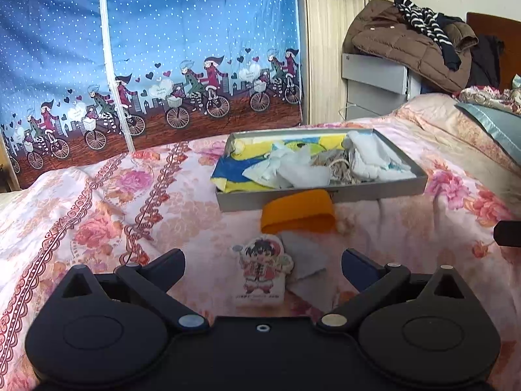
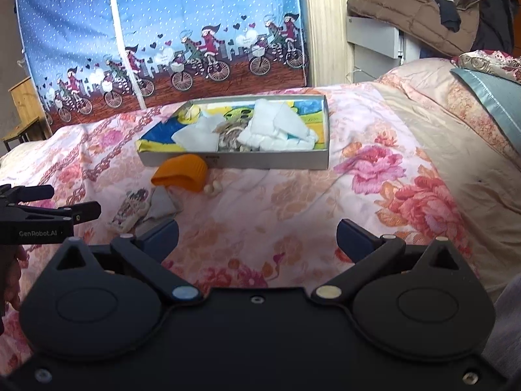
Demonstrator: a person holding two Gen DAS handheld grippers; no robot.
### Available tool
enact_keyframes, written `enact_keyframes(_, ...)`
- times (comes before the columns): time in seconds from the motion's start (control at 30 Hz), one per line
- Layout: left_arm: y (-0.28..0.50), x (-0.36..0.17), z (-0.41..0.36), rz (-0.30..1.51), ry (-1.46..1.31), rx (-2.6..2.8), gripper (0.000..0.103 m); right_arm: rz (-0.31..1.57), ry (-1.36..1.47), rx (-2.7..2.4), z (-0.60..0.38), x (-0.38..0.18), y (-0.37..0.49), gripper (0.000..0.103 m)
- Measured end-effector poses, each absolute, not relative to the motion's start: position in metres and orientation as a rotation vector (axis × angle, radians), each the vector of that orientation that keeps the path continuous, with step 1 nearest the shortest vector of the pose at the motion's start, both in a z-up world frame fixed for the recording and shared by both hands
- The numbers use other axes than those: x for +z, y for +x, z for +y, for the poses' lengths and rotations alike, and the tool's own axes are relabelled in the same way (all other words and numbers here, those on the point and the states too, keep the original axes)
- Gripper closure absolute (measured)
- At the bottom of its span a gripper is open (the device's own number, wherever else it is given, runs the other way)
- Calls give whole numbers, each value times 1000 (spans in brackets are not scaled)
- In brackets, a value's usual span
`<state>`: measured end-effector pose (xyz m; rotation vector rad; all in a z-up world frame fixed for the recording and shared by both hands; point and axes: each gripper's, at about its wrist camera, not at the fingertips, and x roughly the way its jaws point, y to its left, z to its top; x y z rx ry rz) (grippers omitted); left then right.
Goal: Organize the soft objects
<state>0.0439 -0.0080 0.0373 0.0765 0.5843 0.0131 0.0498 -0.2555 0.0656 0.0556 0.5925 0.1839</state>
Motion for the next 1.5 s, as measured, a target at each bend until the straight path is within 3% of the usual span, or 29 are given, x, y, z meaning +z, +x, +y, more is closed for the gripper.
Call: enact_keyframes(1.5,42,12,7,674,82,31,1,670,51,214,-242,43,53,0)
